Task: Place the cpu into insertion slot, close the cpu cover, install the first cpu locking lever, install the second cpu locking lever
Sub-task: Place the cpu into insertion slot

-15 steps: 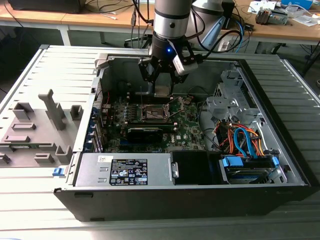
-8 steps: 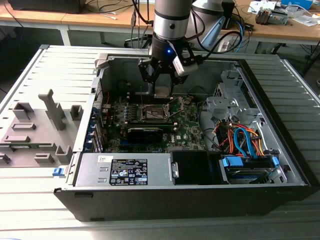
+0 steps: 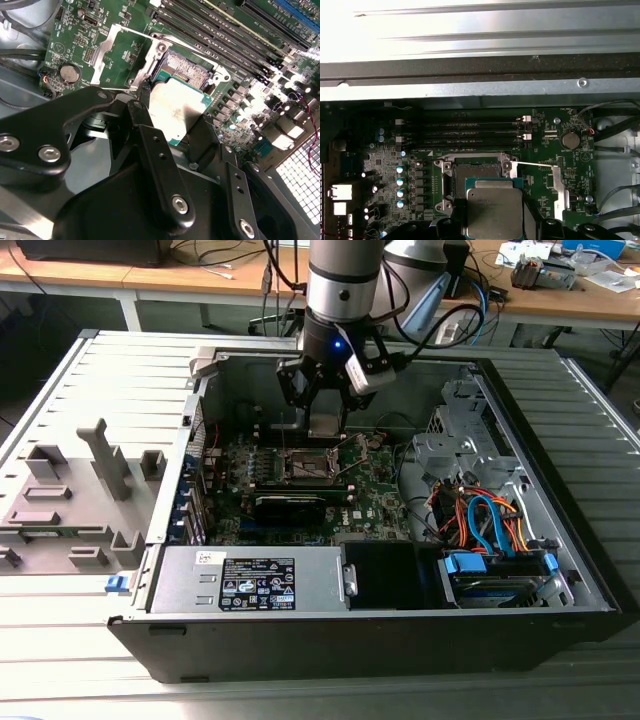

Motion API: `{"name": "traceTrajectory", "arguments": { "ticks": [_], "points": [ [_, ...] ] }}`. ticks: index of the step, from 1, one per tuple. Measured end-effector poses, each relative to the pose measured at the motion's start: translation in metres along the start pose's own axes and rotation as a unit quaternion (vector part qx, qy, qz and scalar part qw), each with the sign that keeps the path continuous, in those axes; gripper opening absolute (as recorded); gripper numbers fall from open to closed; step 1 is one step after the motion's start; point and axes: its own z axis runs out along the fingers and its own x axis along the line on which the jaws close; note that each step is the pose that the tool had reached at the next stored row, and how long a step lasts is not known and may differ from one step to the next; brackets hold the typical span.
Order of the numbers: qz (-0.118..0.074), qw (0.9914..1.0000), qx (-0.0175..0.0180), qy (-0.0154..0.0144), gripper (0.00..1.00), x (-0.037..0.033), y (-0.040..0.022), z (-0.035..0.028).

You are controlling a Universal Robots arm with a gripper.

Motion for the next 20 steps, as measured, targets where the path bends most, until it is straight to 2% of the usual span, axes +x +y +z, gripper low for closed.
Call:
{"name": "traceTrajectory", "arguments": {
  "ticks": [20],
  "points": [
    [0.0,1.0,0.0011,0.0,0.55,0.0002,-0.0025,0.0039]
  ]
}}
